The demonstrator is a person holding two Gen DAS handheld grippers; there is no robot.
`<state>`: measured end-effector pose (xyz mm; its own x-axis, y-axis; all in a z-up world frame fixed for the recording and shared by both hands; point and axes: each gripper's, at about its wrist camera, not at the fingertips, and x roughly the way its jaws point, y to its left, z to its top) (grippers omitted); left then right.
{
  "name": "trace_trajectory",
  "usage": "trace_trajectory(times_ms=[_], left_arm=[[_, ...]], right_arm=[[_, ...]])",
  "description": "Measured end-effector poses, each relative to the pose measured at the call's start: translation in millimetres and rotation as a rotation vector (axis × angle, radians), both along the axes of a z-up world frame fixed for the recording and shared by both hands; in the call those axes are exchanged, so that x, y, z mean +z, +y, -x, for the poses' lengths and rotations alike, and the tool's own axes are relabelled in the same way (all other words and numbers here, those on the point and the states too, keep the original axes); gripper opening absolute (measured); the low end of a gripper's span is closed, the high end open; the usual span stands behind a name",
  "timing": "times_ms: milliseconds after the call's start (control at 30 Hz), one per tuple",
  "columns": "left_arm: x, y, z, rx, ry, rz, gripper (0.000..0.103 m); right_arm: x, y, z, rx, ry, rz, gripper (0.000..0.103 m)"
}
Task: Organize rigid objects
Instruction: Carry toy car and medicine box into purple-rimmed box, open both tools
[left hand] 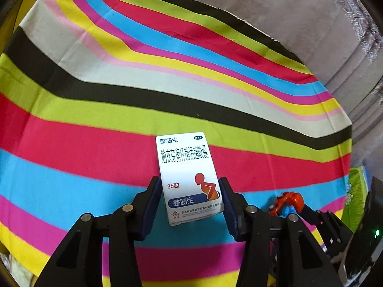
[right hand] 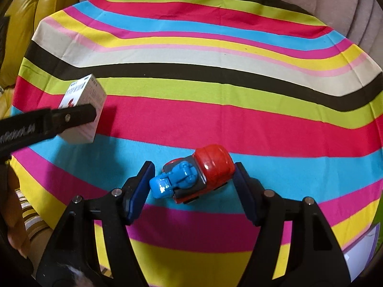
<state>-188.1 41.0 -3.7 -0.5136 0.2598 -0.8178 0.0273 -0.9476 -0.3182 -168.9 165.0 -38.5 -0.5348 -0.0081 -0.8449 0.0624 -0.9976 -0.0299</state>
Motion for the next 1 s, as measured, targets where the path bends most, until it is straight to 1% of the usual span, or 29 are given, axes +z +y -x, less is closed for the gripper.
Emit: trace_trajectory(times_ms=[333, 533, 1000], left_arm=[[8.6, 17.8, -54.1, -0.06, 0.017, -0.033, 0.049], [19.5, 37.5, -82.5, -0.118, 0.046, -0.019, 0.049], [34.1, 76.9, -128.6, -0.238, 0.063, -0.059, 0.049]], right_arm=[[13.0, 11.6, -35.1, -0.044, 0.032, 0.018, 0.07], [20.3, 24.2, -63.0, -0.087, 0.047, 0.026, 0.07], [39.3, 61.2, -130.9, -0.186, 0.057, 0.012, 0.07]])
